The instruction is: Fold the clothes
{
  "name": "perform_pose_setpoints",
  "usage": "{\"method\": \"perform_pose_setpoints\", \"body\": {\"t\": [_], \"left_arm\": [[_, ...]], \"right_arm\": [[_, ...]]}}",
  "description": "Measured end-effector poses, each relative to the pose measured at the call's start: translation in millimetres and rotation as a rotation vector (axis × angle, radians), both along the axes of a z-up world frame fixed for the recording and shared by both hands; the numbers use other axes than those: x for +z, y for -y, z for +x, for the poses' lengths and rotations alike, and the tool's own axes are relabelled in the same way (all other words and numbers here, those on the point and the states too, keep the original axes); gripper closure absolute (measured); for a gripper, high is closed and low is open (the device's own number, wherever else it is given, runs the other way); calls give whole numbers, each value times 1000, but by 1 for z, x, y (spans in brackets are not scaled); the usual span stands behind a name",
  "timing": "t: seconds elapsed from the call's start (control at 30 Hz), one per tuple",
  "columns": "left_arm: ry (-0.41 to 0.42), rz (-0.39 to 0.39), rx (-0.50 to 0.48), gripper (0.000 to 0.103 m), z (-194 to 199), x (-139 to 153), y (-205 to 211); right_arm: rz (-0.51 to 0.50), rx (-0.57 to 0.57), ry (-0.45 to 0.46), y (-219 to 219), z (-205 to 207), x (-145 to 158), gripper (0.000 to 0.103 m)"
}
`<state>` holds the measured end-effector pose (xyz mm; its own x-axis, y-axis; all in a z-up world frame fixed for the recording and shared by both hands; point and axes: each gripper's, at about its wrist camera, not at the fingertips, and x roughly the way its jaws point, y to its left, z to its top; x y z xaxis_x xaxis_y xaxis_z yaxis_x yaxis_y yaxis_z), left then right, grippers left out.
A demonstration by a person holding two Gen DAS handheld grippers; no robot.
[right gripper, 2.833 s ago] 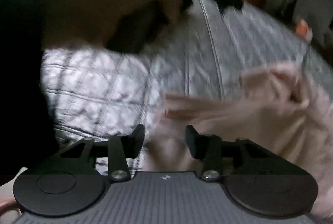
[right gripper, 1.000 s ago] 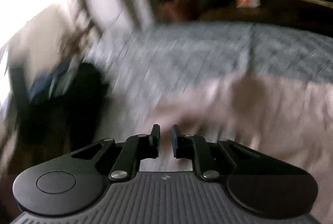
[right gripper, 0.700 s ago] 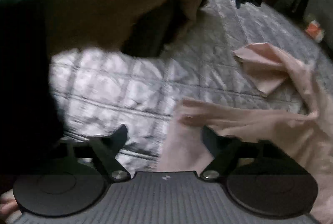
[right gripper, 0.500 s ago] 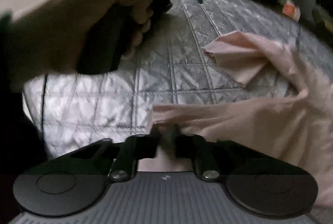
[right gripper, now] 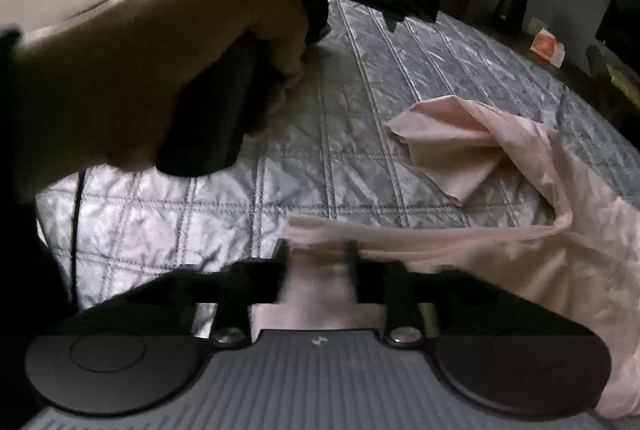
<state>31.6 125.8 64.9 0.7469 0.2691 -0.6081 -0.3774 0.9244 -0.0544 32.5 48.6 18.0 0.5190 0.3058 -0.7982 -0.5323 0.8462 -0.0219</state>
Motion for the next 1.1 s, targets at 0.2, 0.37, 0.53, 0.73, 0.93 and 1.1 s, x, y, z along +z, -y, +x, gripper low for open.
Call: {"method": "perform_pose_setpoints", "body": {"t": [0.2,0.37,0.53,0.73,0.93,1.1], "left_arm": [[-2,-12,10,1,0,-1,-4],[-1,-3,-5,1,0,0,0],[2,-4,6,1,0,0,-2],[4,-5,18,1,0,1,-5],[7,-1,35,1,-2,2,-9],[-7,-1,34,1,0,0,-8]], "right_arm": [[-13,39,-23,-19,-5,-16,52],[54,-55,-28,-2,8,-16,96],[165,-117,-18,2,25,-8,100],[229,-97,-74,17,25,-4,92],[187,-149,101,67,48,34,88],[-150,64,229,55,105,37,32]]}}
